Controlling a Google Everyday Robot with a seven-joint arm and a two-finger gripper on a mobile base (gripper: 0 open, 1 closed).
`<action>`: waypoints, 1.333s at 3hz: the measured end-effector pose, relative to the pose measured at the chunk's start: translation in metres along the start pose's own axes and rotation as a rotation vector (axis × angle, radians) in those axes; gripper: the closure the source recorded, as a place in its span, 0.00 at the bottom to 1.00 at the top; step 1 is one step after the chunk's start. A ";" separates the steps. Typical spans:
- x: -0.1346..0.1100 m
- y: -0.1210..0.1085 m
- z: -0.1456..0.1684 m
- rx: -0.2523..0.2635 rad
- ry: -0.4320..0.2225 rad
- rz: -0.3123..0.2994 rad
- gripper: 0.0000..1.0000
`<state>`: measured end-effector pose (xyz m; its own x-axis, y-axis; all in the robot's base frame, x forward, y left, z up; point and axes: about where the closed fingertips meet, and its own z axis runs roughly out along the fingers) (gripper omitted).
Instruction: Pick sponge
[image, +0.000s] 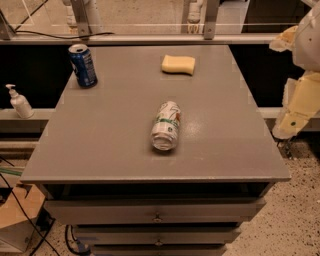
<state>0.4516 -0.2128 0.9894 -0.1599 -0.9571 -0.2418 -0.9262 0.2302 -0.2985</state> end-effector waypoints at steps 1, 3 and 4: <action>-0.007 -0.034 -0.006 0.067 -0.129 0.016 0.00; -0.029 -0.042 0.000 0.077 -0.192 0.001 0.00; -0.055 -0.059 0.016 0.096 -0.286 -0.017 0.00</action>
Offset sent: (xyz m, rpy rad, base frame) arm 0.0266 -0.0023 0.0153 0.0990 -0.0802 0.0059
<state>0.5209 -0.1710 1.0059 -0.0296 -0.8757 -0.4819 -0.8893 0.2432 -0.3872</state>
